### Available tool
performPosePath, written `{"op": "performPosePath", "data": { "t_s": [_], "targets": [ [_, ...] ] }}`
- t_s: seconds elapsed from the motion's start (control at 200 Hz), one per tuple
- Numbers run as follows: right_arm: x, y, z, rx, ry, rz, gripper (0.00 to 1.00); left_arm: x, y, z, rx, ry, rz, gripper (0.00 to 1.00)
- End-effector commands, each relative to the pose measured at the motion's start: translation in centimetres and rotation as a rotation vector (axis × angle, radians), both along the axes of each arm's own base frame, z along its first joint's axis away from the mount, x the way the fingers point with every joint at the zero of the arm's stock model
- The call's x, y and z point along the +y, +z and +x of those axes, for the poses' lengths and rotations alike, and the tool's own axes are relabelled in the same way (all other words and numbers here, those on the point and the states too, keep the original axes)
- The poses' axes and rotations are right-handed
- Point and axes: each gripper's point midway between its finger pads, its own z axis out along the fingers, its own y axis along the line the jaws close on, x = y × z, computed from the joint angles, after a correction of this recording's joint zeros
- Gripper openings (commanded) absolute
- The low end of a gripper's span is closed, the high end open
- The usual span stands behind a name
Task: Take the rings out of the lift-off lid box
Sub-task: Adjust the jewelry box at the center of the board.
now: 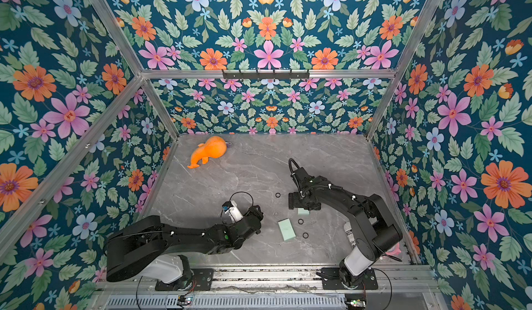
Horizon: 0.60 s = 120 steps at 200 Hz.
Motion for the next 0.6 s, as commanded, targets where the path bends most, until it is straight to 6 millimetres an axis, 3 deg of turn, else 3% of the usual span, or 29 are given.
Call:
{"op": "performPosePath", "data": {
  "t_s": [0.0,0.36,0.465,0.595],
  "targets": [
    [-0.2,-0.3,0.2,-0.004,0.004,-0.018,0.88,-0.9,0.3,1.1,-0.011,-0.037,0.000,0.96],
    [-0.5,-0.9,0.1,0.009,0.002,-0.041,0.77,-4.3,2.2,6.6,-0.051,-0.114,0.007,0.97],
    [-0.7,-1.0,0.0,0.012,0.002,-0.045,0.73,-3.6,3.8,7.6,-0.077,-0.119,0.064,0.97],
    [-0.8,-1.1,0.0,0.013,0.003,-0.054,0.69,-0.6,6.6,7.8,-0.110,-0.112,0.188,0.98]
  ]
}}
